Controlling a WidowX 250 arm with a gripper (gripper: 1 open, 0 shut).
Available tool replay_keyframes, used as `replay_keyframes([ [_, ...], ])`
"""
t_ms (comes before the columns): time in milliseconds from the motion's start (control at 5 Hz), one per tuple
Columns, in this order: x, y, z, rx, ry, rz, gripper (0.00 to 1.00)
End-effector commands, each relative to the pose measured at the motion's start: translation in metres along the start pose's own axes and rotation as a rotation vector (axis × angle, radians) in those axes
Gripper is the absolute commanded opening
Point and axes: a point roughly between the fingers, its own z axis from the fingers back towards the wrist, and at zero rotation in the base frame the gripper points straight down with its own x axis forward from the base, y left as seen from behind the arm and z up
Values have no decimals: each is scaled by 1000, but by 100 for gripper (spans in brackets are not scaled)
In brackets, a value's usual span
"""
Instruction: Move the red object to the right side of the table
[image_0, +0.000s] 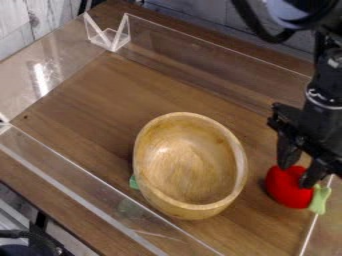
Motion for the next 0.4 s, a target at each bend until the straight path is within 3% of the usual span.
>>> replay_keyframes([
  [0, -2, -7, 30, 7, -65, -110, 0],
  [200, -11, -10, 35, 14, -66, -196, 0],
])
